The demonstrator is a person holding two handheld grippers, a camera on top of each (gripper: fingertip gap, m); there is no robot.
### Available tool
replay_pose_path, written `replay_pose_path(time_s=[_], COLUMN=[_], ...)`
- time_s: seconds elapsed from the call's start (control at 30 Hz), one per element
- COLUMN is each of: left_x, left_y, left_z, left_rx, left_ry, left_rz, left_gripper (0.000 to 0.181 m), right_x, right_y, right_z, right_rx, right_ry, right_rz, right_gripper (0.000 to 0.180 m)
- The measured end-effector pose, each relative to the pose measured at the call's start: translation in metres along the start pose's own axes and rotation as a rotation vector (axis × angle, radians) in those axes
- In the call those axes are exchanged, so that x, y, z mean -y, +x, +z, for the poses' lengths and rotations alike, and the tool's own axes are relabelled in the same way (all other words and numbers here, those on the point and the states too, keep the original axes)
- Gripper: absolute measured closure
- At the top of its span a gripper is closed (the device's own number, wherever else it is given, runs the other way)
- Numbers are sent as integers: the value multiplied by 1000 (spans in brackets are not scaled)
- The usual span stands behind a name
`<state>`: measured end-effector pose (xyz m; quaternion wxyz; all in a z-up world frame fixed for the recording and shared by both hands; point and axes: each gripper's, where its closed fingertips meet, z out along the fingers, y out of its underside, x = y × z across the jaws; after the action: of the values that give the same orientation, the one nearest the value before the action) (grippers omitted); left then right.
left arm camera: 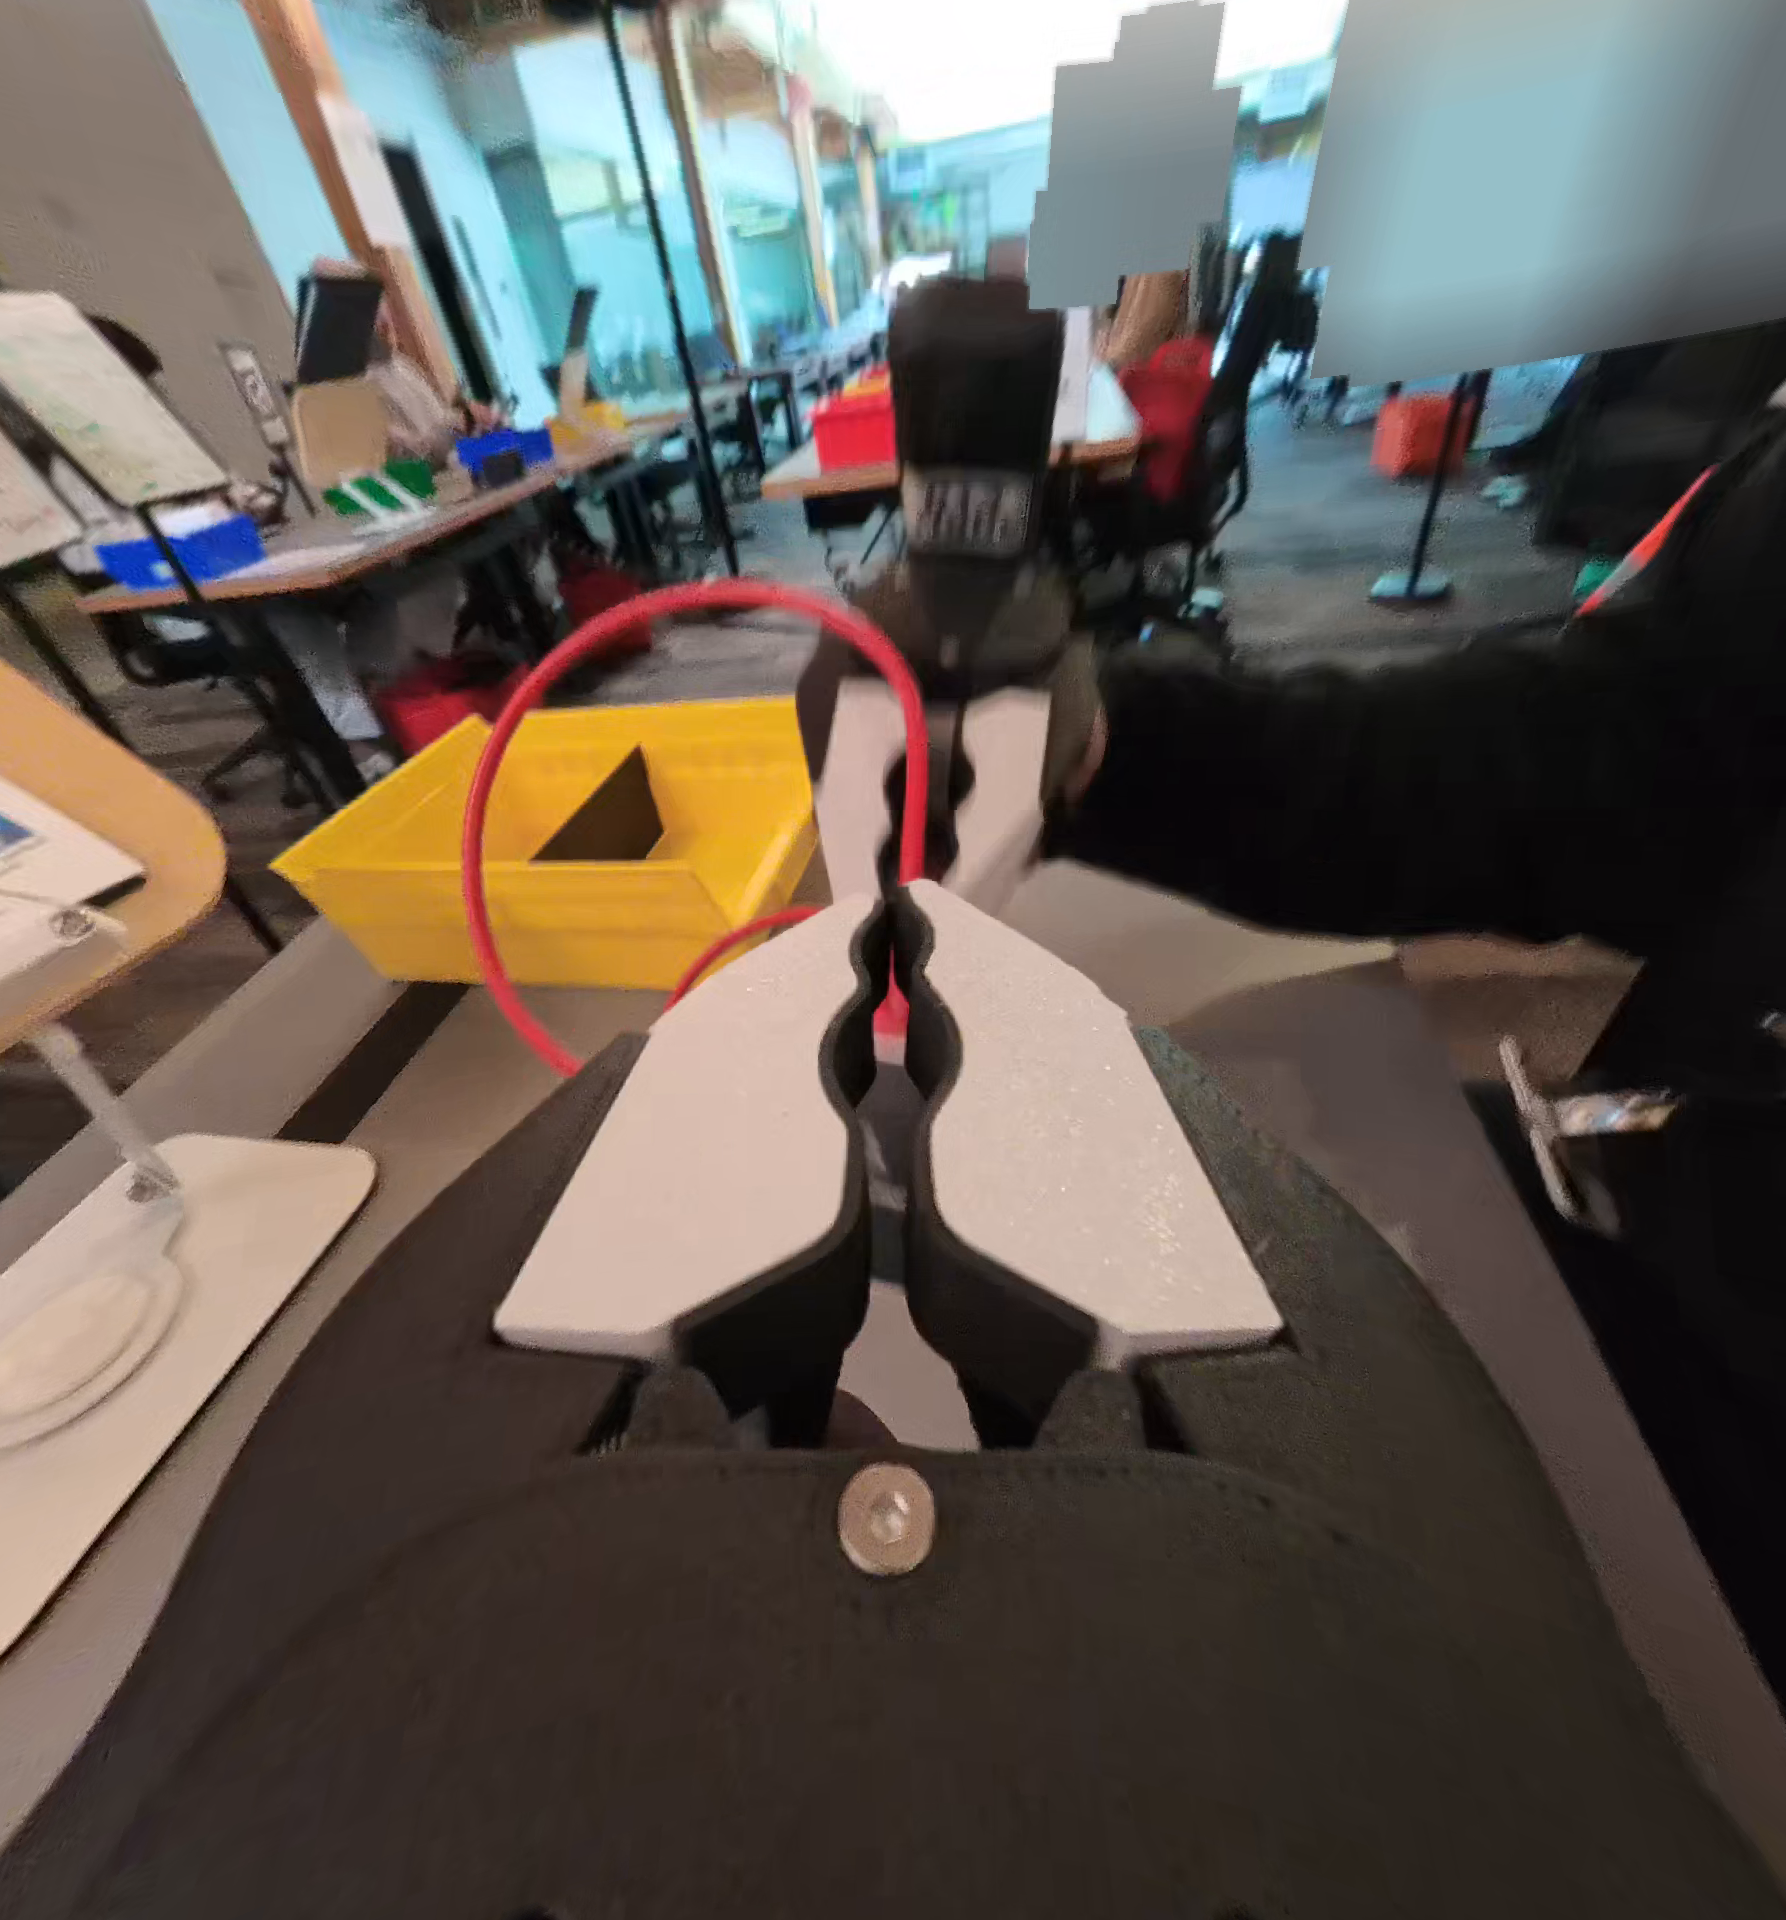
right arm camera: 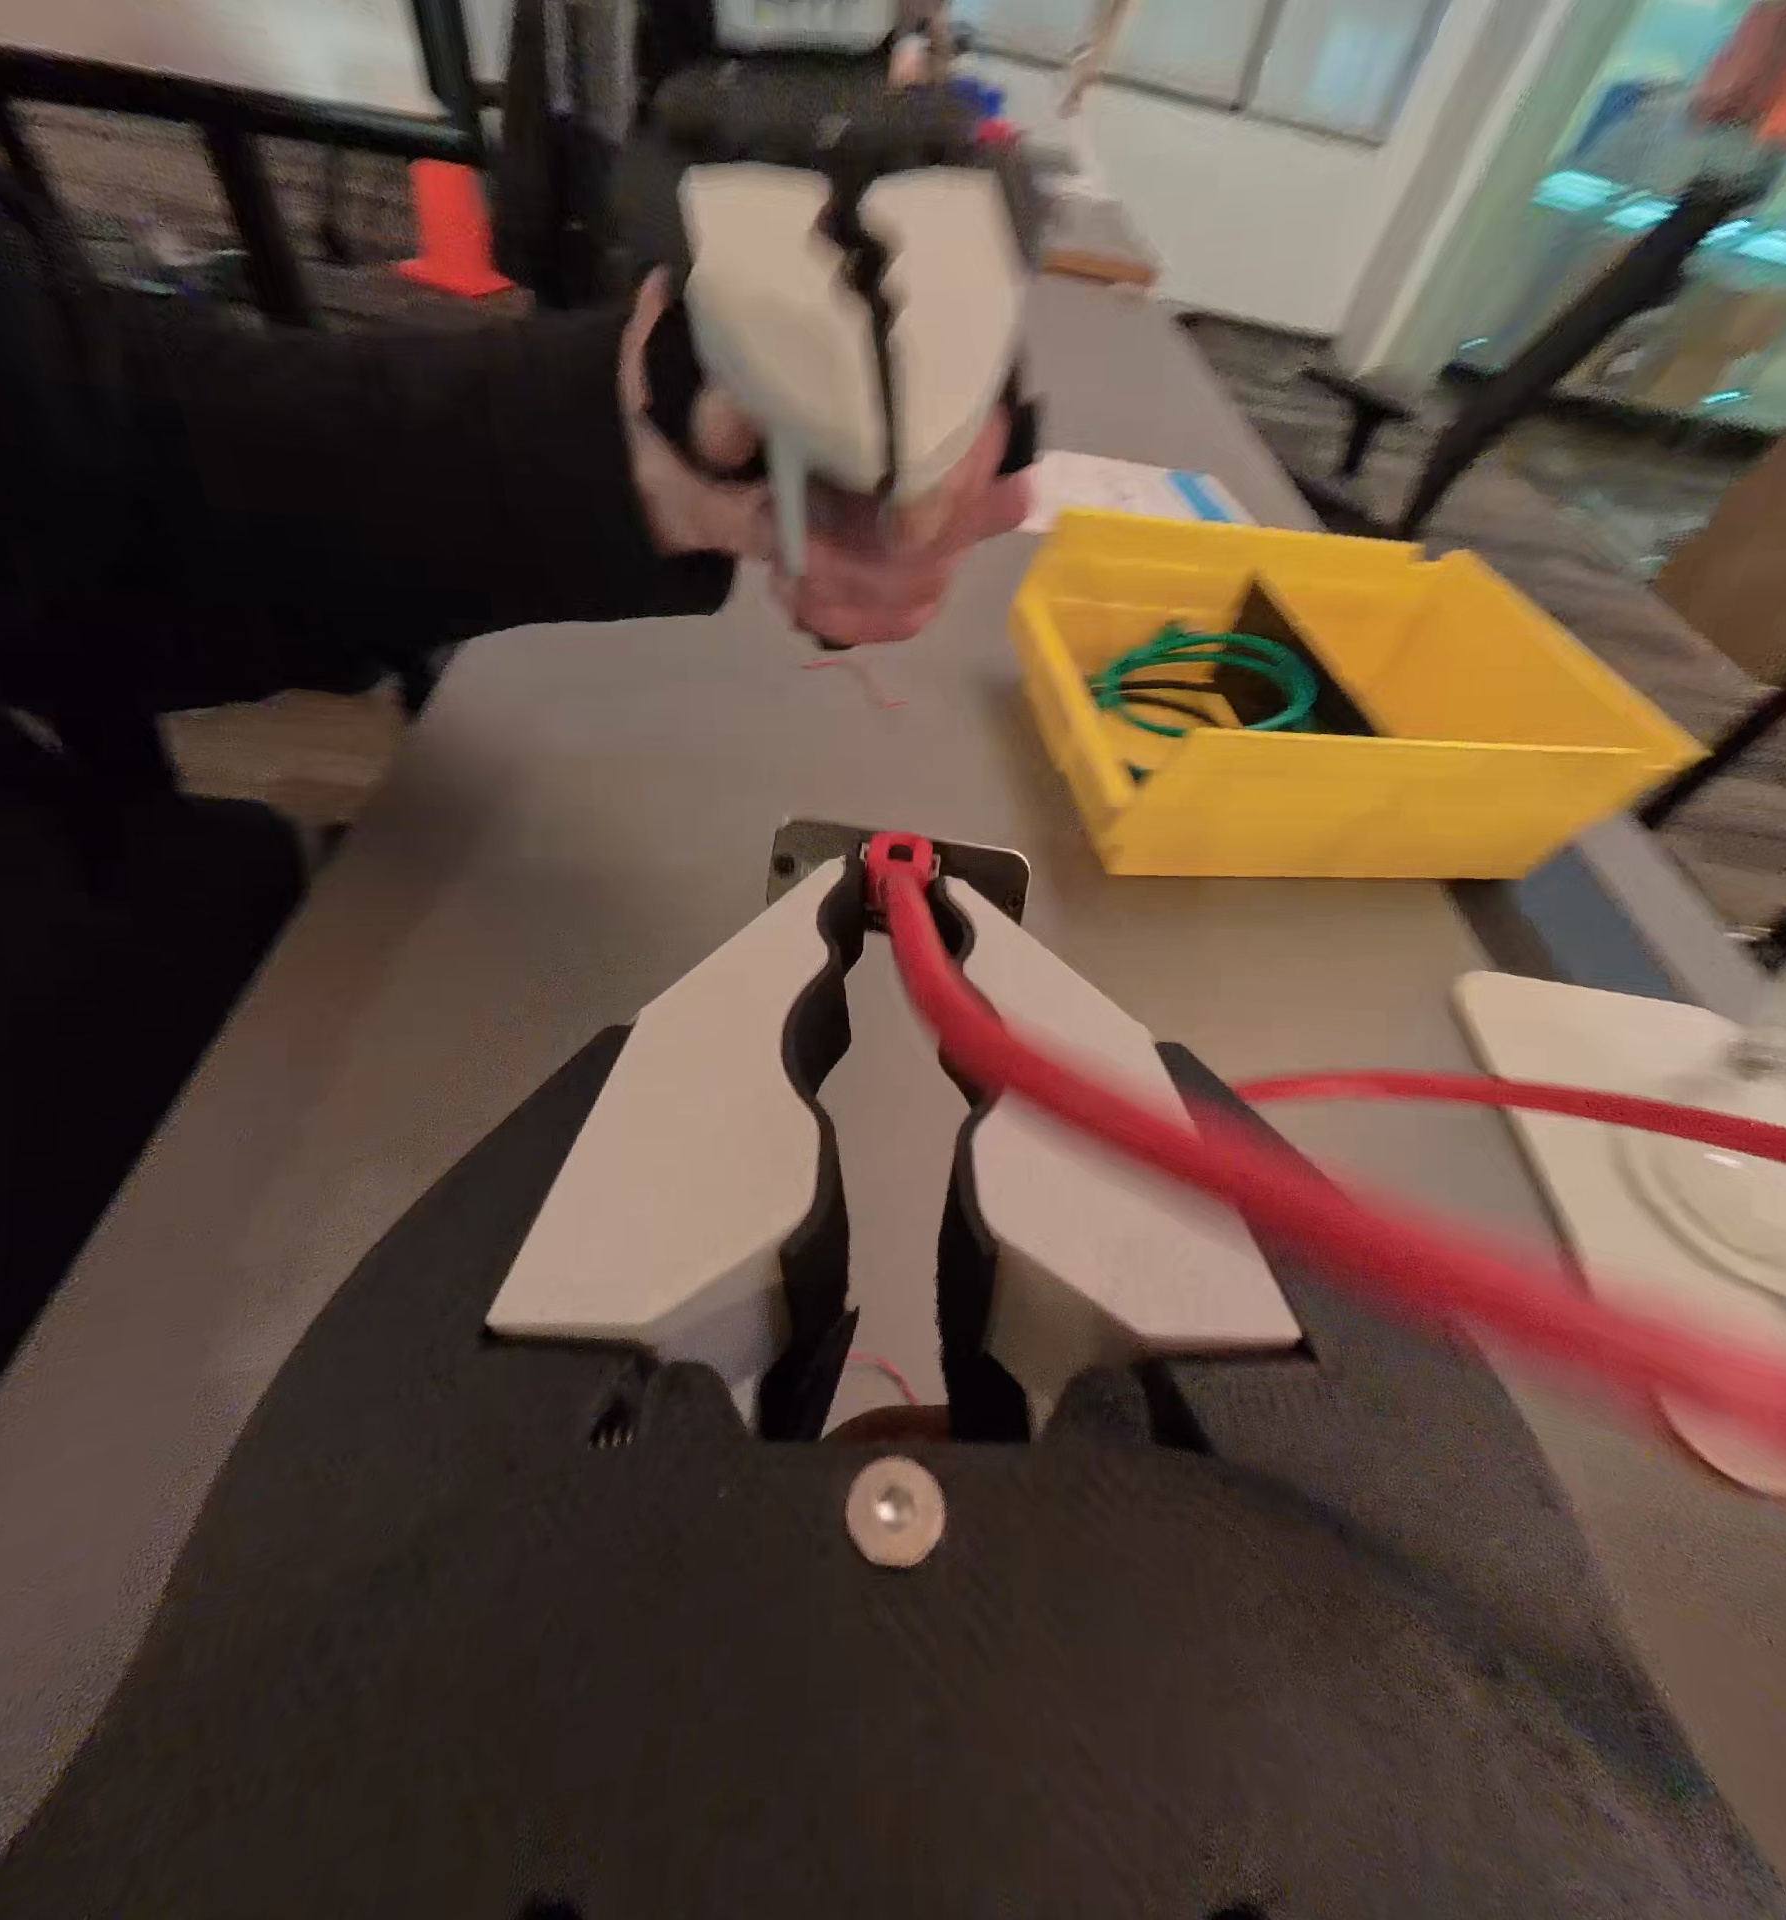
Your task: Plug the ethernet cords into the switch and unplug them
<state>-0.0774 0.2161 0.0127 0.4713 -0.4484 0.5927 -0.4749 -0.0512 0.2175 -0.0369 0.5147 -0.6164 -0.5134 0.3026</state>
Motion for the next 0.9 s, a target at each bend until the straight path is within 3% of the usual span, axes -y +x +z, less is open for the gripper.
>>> replay_pose_path(time_s=[0.07,0.13,0.3,0.4,0.67,0.77,0.9], left_x=[-23,-32,-25,-47,-38,-14,-4], left_y=[-10,-10,-22,-17,-7,-8,-8], left_z=[5,6,-15,-9,24,16,14], left_rx=[77,74,63,38,-27,-48,-54], left_ry=[-168,-157,-40,-102,97,271,347], left_rz=[59,8,-102,-120,-210,-268,-306], left_gripper=[181,181,127,95,120,117,113], right_x=[13,30,24,43,59,60,56], right_y=[-14,-15,4,10,10,9,9], right_z=[9,9,-9,-20,-24,-26,-25], right_rx=[58,56,8,0,26,43,44], right_ry=[90,119,194,338,528,551,548], right_rz=[8,-3,66,100,145,155,153], right_gripper=[171,171,171,171,171,170,170])
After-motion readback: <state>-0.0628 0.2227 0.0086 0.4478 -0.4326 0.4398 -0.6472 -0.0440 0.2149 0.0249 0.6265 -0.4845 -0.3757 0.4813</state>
